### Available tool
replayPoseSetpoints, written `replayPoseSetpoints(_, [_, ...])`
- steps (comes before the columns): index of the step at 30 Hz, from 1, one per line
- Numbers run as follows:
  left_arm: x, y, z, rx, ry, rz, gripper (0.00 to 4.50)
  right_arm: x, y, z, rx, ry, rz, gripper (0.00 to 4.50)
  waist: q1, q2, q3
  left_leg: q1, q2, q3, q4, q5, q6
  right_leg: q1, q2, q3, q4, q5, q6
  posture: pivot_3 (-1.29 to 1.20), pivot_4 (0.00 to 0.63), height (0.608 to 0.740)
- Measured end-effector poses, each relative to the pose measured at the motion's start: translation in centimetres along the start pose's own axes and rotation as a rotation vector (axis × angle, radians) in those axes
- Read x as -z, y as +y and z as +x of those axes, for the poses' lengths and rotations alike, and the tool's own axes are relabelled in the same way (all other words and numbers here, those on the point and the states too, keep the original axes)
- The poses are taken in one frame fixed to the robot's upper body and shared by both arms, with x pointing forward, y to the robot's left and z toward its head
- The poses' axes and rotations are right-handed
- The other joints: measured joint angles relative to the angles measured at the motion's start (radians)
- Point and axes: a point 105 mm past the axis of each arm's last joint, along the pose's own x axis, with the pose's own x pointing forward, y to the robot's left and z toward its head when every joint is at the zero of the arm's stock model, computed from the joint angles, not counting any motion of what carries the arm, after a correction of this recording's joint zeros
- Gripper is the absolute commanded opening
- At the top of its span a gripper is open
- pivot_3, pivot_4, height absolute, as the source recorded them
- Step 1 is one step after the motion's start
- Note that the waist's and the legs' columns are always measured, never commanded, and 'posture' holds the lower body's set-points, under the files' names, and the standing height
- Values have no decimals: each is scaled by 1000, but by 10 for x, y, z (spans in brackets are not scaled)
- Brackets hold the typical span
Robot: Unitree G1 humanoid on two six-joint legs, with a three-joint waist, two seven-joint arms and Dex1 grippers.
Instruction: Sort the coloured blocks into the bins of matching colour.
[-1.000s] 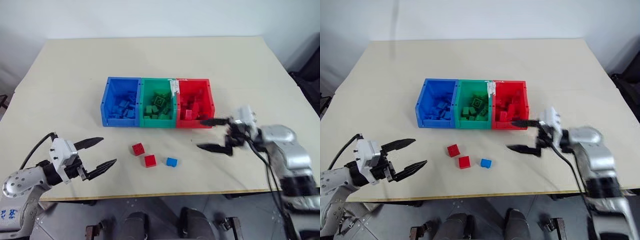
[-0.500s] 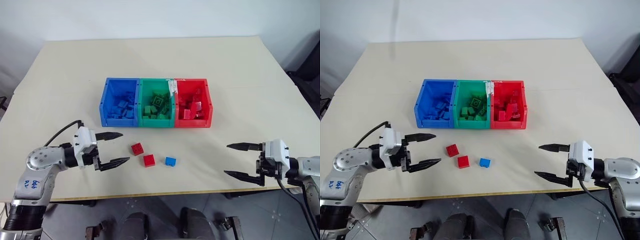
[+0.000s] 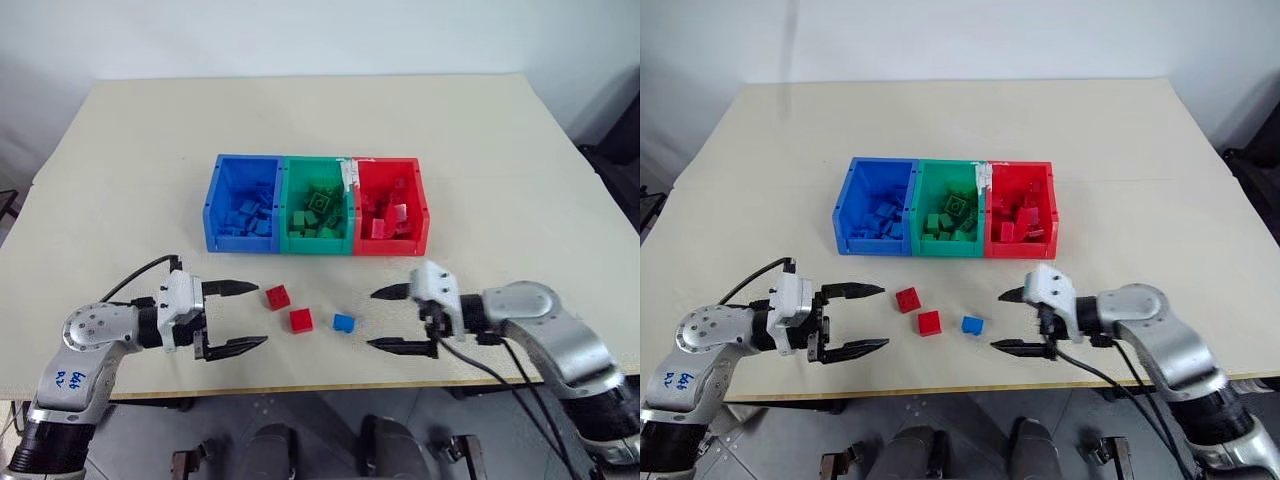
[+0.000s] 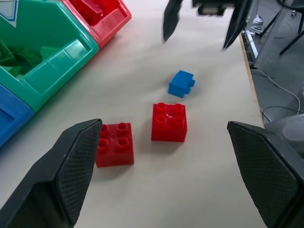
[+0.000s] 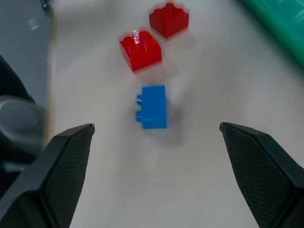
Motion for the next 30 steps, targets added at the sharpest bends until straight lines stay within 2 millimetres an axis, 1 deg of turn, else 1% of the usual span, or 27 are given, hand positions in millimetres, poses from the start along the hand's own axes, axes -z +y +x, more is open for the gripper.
replayPoseSetpoints(3, [1,-3,-3,-25,3,0,4500,1,-3,19,19,3,16,3806,-6,0,0,0,0,0,0,0,0,0,0,0,0,0,0,0,150,740])
replayPoseSetpoints(4, [0,-4,-3,-28,4,3,4500,1,-1,24,13,5,15,3505,-7,0,0,0,0,0,0,0,0,0,0,-1,0,0,0,0,150,740])
replayPoseSetpoints(11, [4,-8,-6,-68,10,-11,4500,-1,0,33,0,-4,-5,1085,-10,-1,-1,0,0,0,0,0,0,0,0,-1,0,0,0,0,150,740])
replayPoseSetpoints(12, [4,-8,-7,-76,11,-10,4500,-2,-1,34,-3,-10,-7,894,-11,-1,-1,0,0,0,0,0,0,0,0,-1,0,0,0,0,150,740])
replayPoseSetpoints(17, [3,-6,-14,-133,13,-1,4500,-4,-4,36,-8,-28,-8,897,-11,-1,-1,0,0,0,0,0,0,0,0,-1,0,0,0,0,150,740])
replayPoseSetpoints(18, [4,-5,-17,-158,14,-6,4500,-6,-5,38,-9,-39,-4,897,-11,-1,-1,0,0,0,0,0,0,0,0,-1,0,0,0,0,150,740])
replayPoseSetpoints(20, [7,-2,-23,-231,3,-23,4500,-18,-11,43,-8,-84,-4,897,-16,-1,0,0,1,0,0,0,0,0,1,-1,1,0,0,0,150,740])
replayPoseSetpoints(22, [9,0,-32,-312,-2,-40,4500,-42,-21,46,3,-155,-15,897,-20,-1,0,0,2,1,0,0,0,-1,1,0,1,0,0,0,150,740])
replayPoseSetpoints(25, [14,-2,-49,-439,-3,-67,4500,-89,-39,54,25,-275,-47,897,-32,-1,0,1,2,0,0,0,-1,-1,1,0,2,0,-1,0,150,740])
replayPoseSetpoints(26, [15,-4,-54,-475,-3,-78,4500,-104,-43,59,31,-308,-54,897,-36,-1,-1,1,2,0,0,0,-1,-1,1,-1,2,0,-1,0,150,740])
replayPoseSetpoints(28, [17,-8,-62,-535,-2,-96,4500,-128,-55,74,63,-348,-42,897,-40,-1,-1,1,2,0,-1,0,-1,-1,1,0,3,-1,-1,0,150,740])
replayPoseSetpoints(30, [17,-12,-64,-566,-7,-100,4500,-143,-64,91,100,-353,-40,897,-41,-1,-1,1,2,-1,-1,0,-1,-2,1,0,4,-1,-2,0,150,740])
